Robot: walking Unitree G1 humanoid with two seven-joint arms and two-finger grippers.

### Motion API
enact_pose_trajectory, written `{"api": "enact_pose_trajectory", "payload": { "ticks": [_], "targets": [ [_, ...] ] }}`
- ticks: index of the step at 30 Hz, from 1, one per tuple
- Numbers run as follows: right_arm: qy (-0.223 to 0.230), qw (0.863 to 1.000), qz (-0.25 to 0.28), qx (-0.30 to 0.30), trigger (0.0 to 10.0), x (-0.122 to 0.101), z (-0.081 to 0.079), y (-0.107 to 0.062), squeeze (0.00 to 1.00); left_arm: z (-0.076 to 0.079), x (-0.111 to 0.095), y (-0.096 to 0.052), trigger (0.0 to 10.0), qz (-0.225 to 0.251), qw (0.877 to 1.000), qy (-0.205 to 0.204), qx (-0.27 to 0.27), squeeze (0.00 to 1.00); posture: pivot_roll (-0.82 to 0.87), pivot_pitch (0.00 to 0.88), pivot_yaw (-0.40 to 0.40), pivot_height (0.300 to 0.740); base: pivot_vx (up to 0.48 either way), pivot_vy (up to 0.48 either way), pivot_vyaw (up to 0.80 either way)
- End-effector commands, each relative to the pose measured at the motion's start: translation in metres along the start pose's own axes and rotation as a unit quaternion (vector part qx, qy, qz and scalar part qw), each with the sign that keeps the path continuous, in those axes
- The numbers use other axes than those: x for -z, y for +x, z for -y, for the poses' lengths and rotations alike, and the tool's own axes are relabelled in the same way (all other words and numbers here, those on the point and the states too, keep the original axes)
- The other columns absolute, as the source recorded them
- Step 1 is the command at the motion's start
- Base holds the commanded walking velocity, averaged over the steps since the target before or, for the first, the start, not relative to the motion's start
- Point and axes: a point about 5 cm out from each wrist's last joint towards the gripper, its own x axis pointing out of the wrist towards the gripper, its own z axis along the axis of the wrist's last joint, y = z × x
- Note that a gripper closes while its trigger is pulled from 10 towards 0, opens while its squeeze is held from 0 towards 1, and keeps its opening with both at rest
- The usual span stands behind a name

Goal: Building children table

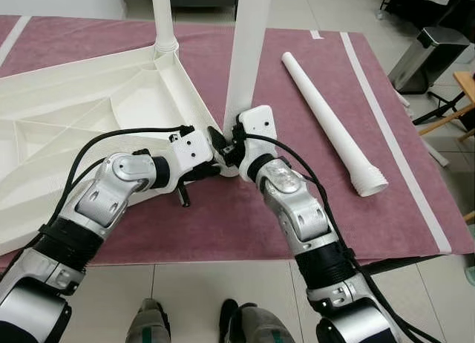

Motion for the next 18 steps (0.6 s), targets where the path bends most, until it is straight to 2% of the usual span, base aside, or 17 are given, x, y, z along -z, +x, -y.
{"api": "enact_pose_trajectory", "payload": {
  "ticks": [1, 3, 4, 5, 6, 8, 9, 11, 12, 18],
  "targets": [
    [-0.016, 0.997, -0.078, -0.021, 10.0, 0.034, -0.007, -0.006, 0.00, 0.010, -0.015, 0.003, 0.0, 0.044, 0.998, 0.037, 0.022, 0.00, 0.15, 0.194, -0.038, 0.740, 0.000, 0.000, 0.00],
    [-0.019, 0.996, -0.081, -0.022, 10.0, 0.036, -0.006, -0.007, 0.00, 0.012, -0.013, 0.004, 0.0, 0.042, 0.998, 0.035, 0.023, 0.00, 0.15, 0.196, -0.040, 0.740, 0.000, 0.000, 0.00],
    [-0.016, 0.996, -0.084, -0.022, 10.0, 0.038, -0.006, -0.006, 1.00, 0.013, -0.011, 0.006, 0.0, 0.039, 0.998, 0.034, 0.020, 0.00, 0.15, 0.197, -0.041, 0.740, 0.000, 0.000, 0.00],
    [-0.016, 0.996, -0.084, -0.022, 10.0, 0.038, -0.006, -0.006, 1.00, 0.013, -0.011, 0.006, 0.0, 0.039, 0.998, 0.034, 0.020, 0.00, 0.15, 0.197, -0.041, 0.740, 0.000, 0.000, 0.00],
    [-0.012, 0.996, -0.084, -0.027, 10.0, 0.038, -0.006, -0.006, 1.00, 0.014, -0.009, 0.008, 10.0, 0.036, 0.999, 0.034, 0.017, 0.00, 0.15, 0.197, -0.041, 0.740, 0.000, 0.000, 0.00],
    [-0.016, 0.996, -0.080, -0.027, 10.0, 0.037, -0.006, -0.006, 1.00, 0.014, -0.009, 0.009, 10.0, 0.036, 0.999, 0.034, 0.014, 0.00, 0.15, 0.198, -0.040, 0.740, 0.000, 0.000, 0.00],
    [-0.020, 0.997, -0.071, -0.028, 10.0, 0.034, -0.004, -0.005, 1.00, 0.013, -0.008, 0.010, 10.0, 0.036, 0.999, 0.035, 0.011, 0.18, 0.14, 0.199, -0.040, 0.740, 0.000, 0.000, 0.00],
    [-0.020, 0.997, -0.071, -0.028, 10.0, 0.034, -0.004, -0.005, 1.00, 0.013, -0.008, 0.010, 10.0, 0.036, 0.999, 0.035, 0.011, 0.18, 0.14, 0.199, -0.040, 0.740, 0.000, 0.000, 0.00],
    [-0.021, 0.998, -0.061, -0.027, 10.0, 0.030, -0.002, -0.004, 1.00, 0.013, -0.008, 0.010, 10.0, 0.038, 0.999, 0.033, 0.008, 1.00, 0.14, 0.199, -0.039, 0.740, 0.000, 0.000, 0.00],
    [-0.016, 0.999, -0.035, -0.029, 10.0, 0.022, 0.003, -0.005, 1.00, 0.012, -0.010, 0.007, 10.0, 0.048, 0.998, 0.031, 0.009, 1.00, 0.14, 0.199, -0.038, 0.740, 0.000, 0.000, 0.00]
  ]
}}
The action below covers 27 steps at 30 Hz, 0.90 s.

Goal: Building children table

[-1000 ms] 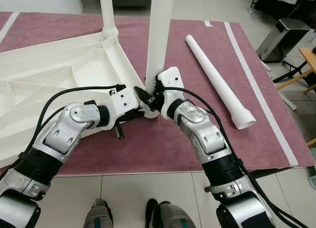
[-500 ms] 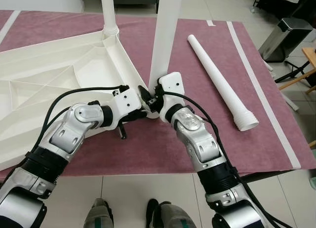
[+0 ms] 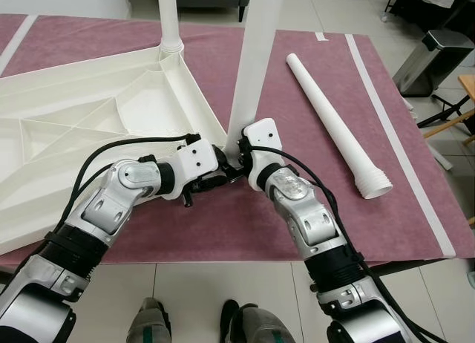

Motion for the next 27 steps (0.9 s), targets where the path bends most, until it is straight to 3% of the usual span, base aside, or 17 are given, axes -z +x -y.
{"api": "enact_pose_trajectory", "payload": {
  "ticks": [1, 3, 4, 6, 8, 16, 22, 23, 24, 25, 27],
  "targets": [
    [0.013, 0.999, -0.001, -0.044, 10.0, 0.003, -0.008, -0.003, 1.00, 0.004, -0.012, -0.002, 10.0, 0.038, 0.999, 0.011, 0.006, 1.00, 0.14, 0.199, -0.036, 0.740, 0.000, 0.000, 0.00],
    [0.013, 0.999, -0.001, -0.044, 10.0, 0.003, -0.008, -0.003, 1.00, 0.004, -0.012, -0.002, 10.0, 0.038, 0.999, 0.011, 0.006, 1.00, 0.14, 0.199, -0.036, 0.740, 0.000, 0.000, 0.00],
    [0.018, 0.996, 0.022, -0.083, 10.0, -0.004, -0.011, -0.010, 0.00, 0.004, -0.016, -0.006, 10.0, 0.051, 0.999, 0.012, 0.009, 0.00, 0.14, 0.199, -0.036, 0.740, 0.000, 0.000, 0.00],
    [0.023, 0.985, 0.053, -0.164, 10.0, -0.013, -0.016, -0.029, 0.00, 0.004, -0.026, -0.019, 10.0, 0.084, 0.996, 0.010, 0.005, 0.00, 0.14, 0.198, -0.038, 0.740, 0.000, 0.000, 0.00],
    [0.024, 0.979, 0.060, -0.191, 10.0, -0.016, -0.011, -0.045, 0.00, 0.003, -0.033, -0.030, 10.0, 0.106, 0.994, 0.009, -0.005, 0.00, 0.14, 0.196, -0.041, 0.740, 0.000, 0.000, 0.00],
    [0.024, 0.986, 0.063, -0.155, 10.0, -0.018, 0.008, -0.059, 0.00, 0.006, -0.041, -0.046, 10.0, 0.135, 0.991, -0.002, -0.022, 0.00, 0.14, 0.181, -0.037, 0.740, 0.000, 0.000, 0.00],
    [0.025, 0.988, 0.055, -0.144, 10.0, -0.012, 0.014, -0.069, 0.00, 0.011, -0.034, -0.052, 10.0, 0.114, 0.993, 0.001, -0.025, 0.00, 0.13, 0.163, -0.025, 0.740, 0.000, 0.000, 0.00],
    [0.028, 0.988, 0.047, -0.143, 10.0, -0.007, 0.015, -0.075, 0.00, 0.013, -0.028, -0.057, 10.0, 0.095, 0.995, 0.005, -0.029, 0.73, 0.13, 0.157, -0.023, 0.740, 0.000, 0.000, 0.00],
    [0.028, 0.988, 0.047, -0.143, 10.0, -0.007, 0.015, -0.075, 0.00, 0.013, -0.028, -0.057, 10.0, 0.095, 0.995, 0.005, -0.029, 0.73, 0.13, 0.157, -0.023, 0.740, 0.000, 0.000, 0.00],
    [0.030, 0.989, 0.035, -0.139, 10.0, 0.000, 0.017, -0.083, 0.00, 0.016, -0.022, -0.062, 10.0, 0.077, 0.997, 0.006, -0.030, 0.94, 0.13, 0.150, -0.021, 0.740, 0.000, 0.000, 0.00],
    [0.032, 0.990, 0.027, -0.136, 10.0, 0.005, 0.018, -0.088, 0.00, 0.018, -0.019, -0.066, 10.0, 0.067, 0.997, 0.005, -0.031, 0.94, 0.13, 0.150, -0.021, 0.740, 0.000, 0.000, 0.00]
  ]
}}
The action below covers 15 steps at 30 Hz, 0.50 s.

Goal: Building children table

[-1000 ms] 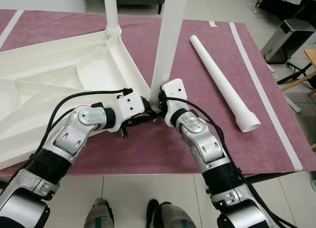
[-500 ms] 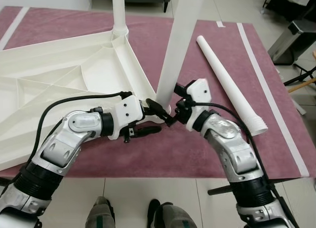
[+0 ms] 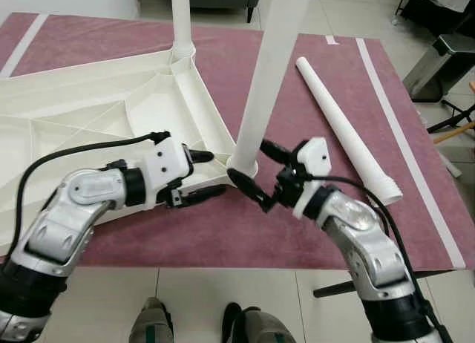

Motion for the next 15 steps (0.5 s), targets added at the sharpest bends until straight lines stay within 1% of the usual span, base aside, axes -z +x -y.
{"api": "enact_pose_trajectory", "payload": {
  "ticks": [1, 2, 4, 5, 6, 8, 9, 10, 11, 12, 14, 15],
  "targets": [
    [0.008, 1.000, -0.008, -0.006, 10.0, 0.004, -0.002, -0.006, 0.00, 0.003, 0.002, -0.004, 10.0, -0.010, 1.000, 0.001, -0.014, 0.94, 0.13, 0.150, -0.021, 0.740, 0.000, 0.000, 0.00],
    [0.015, 1.000, -0.011, 0.013, 10.0, 0.007, 0.001, -0.010, 0.00, 0.006, 0.005, -0.008, 10.0, -0.022, 1.000, 0.000, -0.016, 1.00, 0.13, 0.137, -0.019, 0.740, 0.000, 0.000, 0.00],
    [0.015, 1.000, -0.011, 0.013, 10.0, 0.007, 0.001, -0.010, 0.00, 0.006, 0.005, -0.008, 10.0, -0.022, 1.000, 0.000, -0.016, 1.00, 0.13, 0.137, -0.019, 0.740, 0.000, 0.000, 0.00],
    [0.026, 0.999, -0.008, 0.035, 10.0, 0.010, 0.004, -0.013, 0.00, 0.008, 0.008, -0.012, 10.0, -0.031, 0.999, 0.000, -0.021, 0.00, 0.12, 0.126, -0.015, 0.740, 0.000, 0.000, 0.00],
    [0.038, 0.998, -0.005, 0.051, 10.0, 0.012, 0.005, -0.015, 0.00, 0.010, 0.011, -0.015, 10.0, -0.041, 0.999, -0.008, -0.030, 0.00, 0.12, 0.116, -0.014, 0.740, 0.000, 0.000, 0.00],
    [0.055, 0.997, -0.001, 0.058, 10.0, 0.015, 0.001, -0.018, 0.00, 0.011, 0.014, -0.016, 10.0, -0.046, 0.997, -0.025, -0.065, 0.00, 0.12, 0.101, -0.010, 0.740, 0.000, 0.000, 0.00],
    [0.055, 0.997, -0.001, 0.058, 10.0, 0.015, 0.001, -0.018, 0.00, 0.011, 0.014, -0.016, 10.0, -0.046, 0.997, -0.025, -0.065, 0.00, 0.12, 0.101, -0.010, 0.740, 0.000, 0.000, 0.00],
    [0.060, 0.996, 0.000, 0.059, 10.0, 0.016, -0.002, -0.019, 0.00, 0.011, 0.015, -0.016, 10.0, -0.048, 0.995, -0.035, -0.082, 0.00, 0.12, 0.094, -0.011, 0.740, 0.000, 0.000, 0.00],
    [0.060, 0.996, 0.000, 0.059, 10.0, 0.016, -0.002, -0.019, 0.00, 0.011, 0.015, -0.016, 10.0, -0.048, 0.995, -0.035, -0.082, 0.00, 0.12, 0.094, -0.011, 0.740, 0.000, 0.000, 0.00],
    [0.064, 0.996, 0.000, 0.060, 10.0, 0.017, -0.006, -0.021, 0.00, 0.012, 0.017, -0.016, 10.0, -0.054, 0.993, -0.044, -0.098, 0.00, 0.11, 0.084, -0.013, 0.740, 0.000, 0.000, 0.00],
    [0.064, 0.996, 0.000, 0.060, 10.0, 0.017, -0.006, -0.021, 0.00, 0.012, 0.017, -0.016, 10.0, -0.054, 0.993, -0.044, -0.098, 0.00, 0.11, 0.084, -0.013, 0.740, 0.000, 0.000, 0.00],
    [0.068, 0.996, 0.000, 0.061, 10.0, 0.017, -0.009, -0.023, 0.00, 0.012, 0.019, -0.018, 10.0, -0.063, 0.990, -0.049, -0.114, 0.00, 0.11, 0.082, -0.014, 0.740, 0.000, 0.000, 0.00]
  ]
}}
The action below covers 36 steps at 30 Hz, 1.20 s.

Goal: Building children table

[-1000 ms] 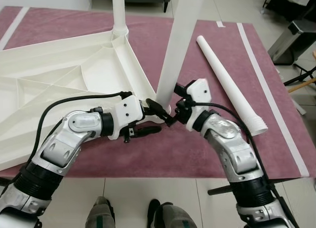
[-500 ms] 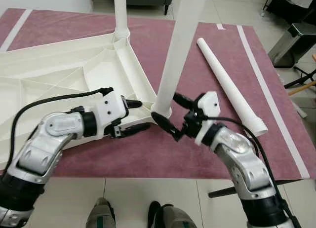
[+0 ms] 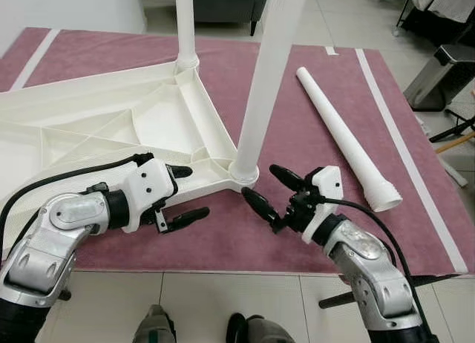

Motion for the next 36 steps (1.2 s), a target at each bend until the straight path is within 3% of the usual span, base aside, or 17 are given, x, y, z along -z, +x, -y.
{"api": "enact_pose_trajectory", "payload": {
  "ticks": [1, 5, 7, 11, 14, 20, 21, 22, 24, 25, 27, 29, 30, 31, 32, 36],
  "targets": [
    [0.005, 1.000, 0.001, -0.002, 10.0, 0.000, -0.003, -0.002, 0.00, -0.008, 0.002, -0.003, 10.0, -0.010, 0.995, -0.004, -0.098, 0.00, 0.11, 0.082, -0.014, 0.740, 0.000, 0.000, 0.00],
    [0.016, 0.998, -0.033, -0.044, 10.0, 0.010, -0.015, -0.022, 0.00, -0.005, 0.009, -0.011, 10.0, -0.034, 0.993, -0.015, -0.115, 0.00, 0.11, 0.057, -0.019, 0.740, 0.000, 0.000, 0.00],
    [0.001, 0.991, -0.084, -0.103, 10.0, 0.023, -0.020, -0.041, 0.00, -0.003, 0.019, -0.020, 10.0, -0.073, 0.992, -0.018, -0.104, 0.00, 0.11, 0.048, -0.017, 0.740, 0.000, 0.000, 0.00],
    [-0.007, 0.989, -0.094, -0.110, 10.0, 0.026, -0.018, -0.042, 0.00, -0.004, 0.024, -0.023, 10.0, -0.091, 0.991, -0.018, -0.097, 0.00, 0.11, 0.047, -0.020, 0.740, 0.000, 0.000, 0.00],
    [-0.013, 0.991, -0.079, -0.107, 10.0, 0.026, -0.018, -0.026, 0.00, -0.019, 0.044, -0.022, 10.0, -0.147, 0.982, -0.020, -0.116, 0.00, 0.12, 0.051, -0.026, 0.740, 0.000, 0.000, 0.00],
    [-0.013, 0.990, -0.075, -0.120, 10.0, 0.026, -0.024, -0.019, 0.00, -0.029, 0.053, -0.016, 10.0, -0.163, 0.978, -0.022, -0.128, 0.00, 0.12, 0.056, -0.034, 0.740, 0.000, 0.000, 0.00],
    [-0.013, 0.990, -0.072, -0.124, 10.0, 0.025, -0.027, -0.016, 0.00, -0.034, 0.059, -0.014, 9.0, -0.175, 0.976, -0.022, -0.124, 0.00, 0.12, 0.060, -0.035, 0.740, 0.000, 0.000, 0.00],
    [-0.014, 0.990, -0.069, -0.126, 10.0, 0.024, -0.028, -0.014, 0.00, -0.038, 0.064, -0.014, 6.1, -0.186, 0.975, -0.025, -0.122, 0.00, 0.11, 0.066, -0.029, 0.740, 0.000, 0.000, 0.00],
    [-0.014, 0.990, -0.069, -0.126, 10.0, 0.024, -0.028, -0.014, 0.00, -0.038, 0.064, -0.014, 6.1, -0.186, 0.975, -0.025, -0.122, 0.00, 0.11, 0.066, -0.029, 0.740, 0.000, 0.000, 0.00],
    [-0.016, 0.989, -0.067, -0.127, 10.0, 0.022, -0.028, -0.014, 0.00, -0.041, 0.068, -0.015, 3.5, -0.194, 0.973, -0.026, -0.120, 0.00, 0.11, 0.067, -0.028, 0.740, 0.000, 0.000, 0.00],
    [-0.018, 0.990, -0.066, -0.126, 10.0, 0.020, -0.027, -0.016, 0.00, -0.042, 0.068, -0.018, 2.3, -0.192, 0.975, -0.032, -0.110, 0.00, 0.10, 0.074, -0.023, 0.740, 0.000, 0.000, 0.00],
    [-0.019, 0.990, -0.067, -0.125, 10.0, 0.021, -0.027, -0.017, 0.00, -0.040, 0.067, -0.019, 2.0, -0.190, 0.976, -0.032, -0.105, 0.00, 0.10, 0.078, -0.020, 0.740, 0.000, 0.000, 0.00],
    [-0.019, 0.990, -0.067, -0.125, 10.0, 0.021, -0.027, -0.017, 0.00, -0.040, 0.067, -0.019, 2.0, -0.190, 0.976, -0.032, -0.105, 0.00, 0.10, 0.078, -0.020, 0.740, 0.000, 0.000, 0.00],
    [-0.019, 0.990, -0.067, -0.124, 10.0, 0.021, -0.026, -0.018, 0.00, -0.037, 0.066, -0.019, 4.1, -0.186, 0.977, -0.034, -0.096, 0.00, 0.10, 0.083, -0.020, 0.740, 0.000, 0.000, 0.00],
    [-0.021, 0.990, -0.067, -0.123, 10.0, 0.021, -0.026, -0.017, 0.00, -0.036, 0.067, -0.018, 10.0, -0.185, 0.978, -0.038, -0.091, 0.00, 0.11, 0.088, -0.023, 0.740, 0.000, 0.000, 0.00],
    [-0.022, 0.990, -0.066, -0.123, 10.0, 0.022, -0.026, -0.015, 0.00, -0.036, 0.070, -0.016, 10.0, -0.187, 0.978, -0.044, -0.086, 0.00, 0.11, 0.091, -0.022, 0.740, 0.000, 0.000, 0.00]
  ]
}}
